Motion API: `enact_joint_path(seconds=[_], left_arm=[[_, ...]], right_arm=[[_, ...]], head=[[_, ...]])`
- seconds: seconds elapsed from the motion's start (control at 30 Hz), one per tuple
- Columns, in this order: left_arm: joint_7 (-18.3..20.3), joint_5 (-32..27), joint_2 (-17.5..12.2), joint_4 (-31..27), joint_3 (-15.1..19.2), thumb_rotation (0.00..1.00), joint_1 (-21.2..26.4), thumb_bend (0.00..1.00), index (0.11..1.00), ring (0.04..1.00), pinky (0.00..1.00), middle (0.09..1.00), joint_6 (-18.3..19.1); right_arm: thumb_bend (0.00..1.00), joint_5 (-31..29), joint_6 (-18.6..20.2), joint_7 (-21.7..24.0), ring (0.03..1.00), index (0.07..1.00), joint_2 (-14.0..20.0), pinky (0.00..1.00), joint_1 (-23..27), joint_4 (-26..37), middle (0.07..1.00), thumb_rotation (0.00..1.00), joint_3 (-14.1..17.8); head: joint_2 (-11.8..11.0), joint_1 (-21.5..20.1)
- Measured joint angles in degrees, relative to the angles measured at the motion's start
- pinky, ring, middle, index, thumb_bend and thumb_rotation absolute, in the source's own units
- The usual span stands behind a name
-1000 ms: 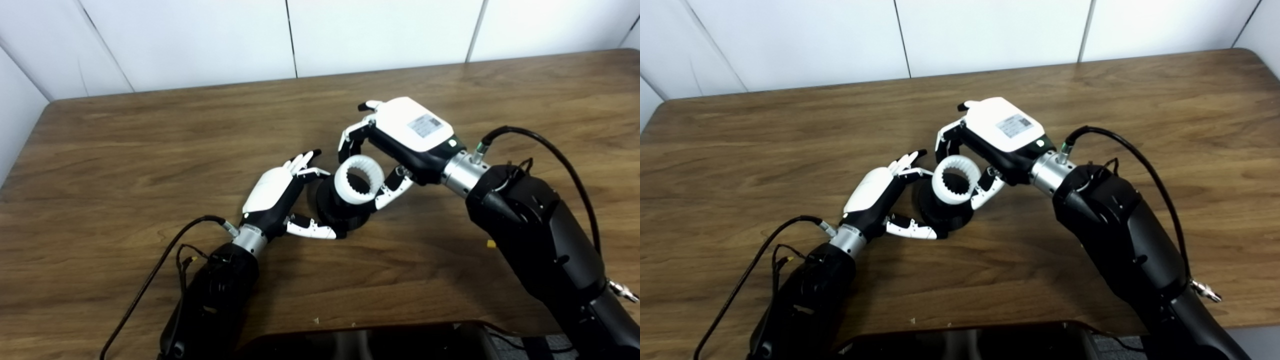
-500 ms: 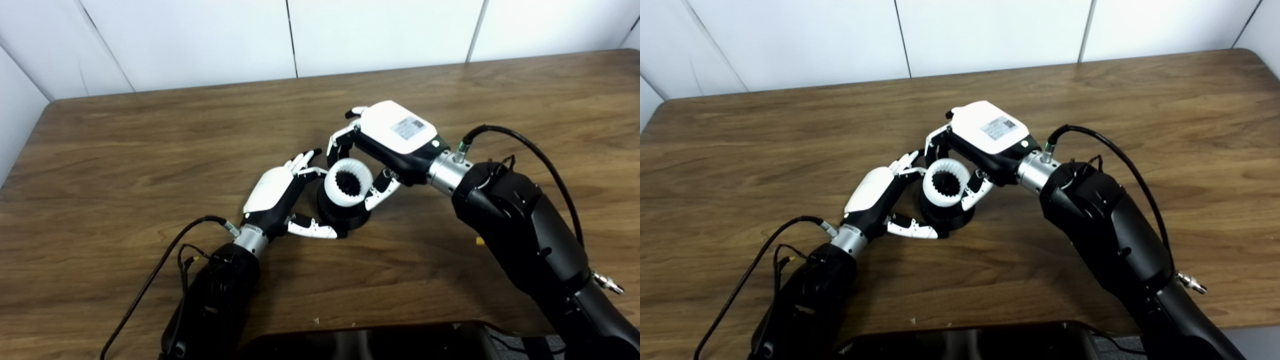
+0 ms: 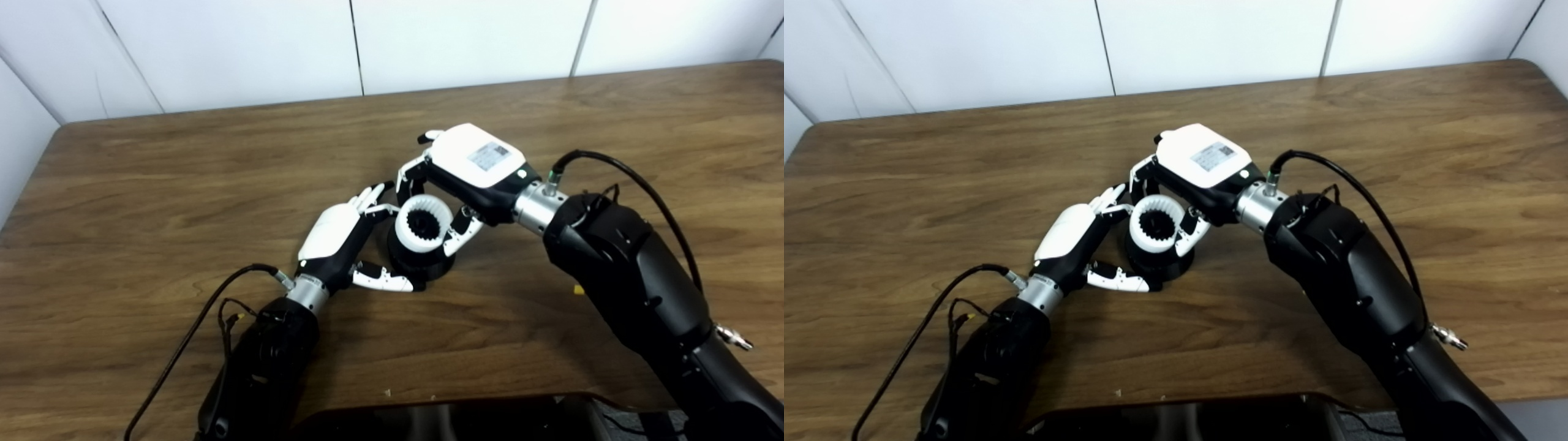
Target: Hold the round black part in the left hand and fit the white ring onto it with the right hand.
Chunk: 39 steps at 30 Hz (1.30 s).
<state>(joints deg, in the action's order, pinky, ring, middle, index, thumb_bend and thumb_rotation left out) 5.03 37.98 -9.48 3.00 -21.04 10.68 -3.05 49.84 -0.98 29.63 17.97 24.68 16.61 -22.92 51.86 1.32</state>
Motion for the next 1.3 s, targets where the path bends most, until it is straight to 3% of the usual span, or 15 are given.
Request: enact_joint_path(seconds=[1.3], left_arm=[[0.0,0.4,-0.1,-0.6,-0.5,0.41,0.4,1.00,0.689,1.000,0.95,1.000,1.7]], right_arm=[[0.52,0.5,-2.3,-0.5,0.653,0.515,0.1,0.88,2.3,-3.4,0.478,0.01,-1.3]], head=[[0.9,0.4]])
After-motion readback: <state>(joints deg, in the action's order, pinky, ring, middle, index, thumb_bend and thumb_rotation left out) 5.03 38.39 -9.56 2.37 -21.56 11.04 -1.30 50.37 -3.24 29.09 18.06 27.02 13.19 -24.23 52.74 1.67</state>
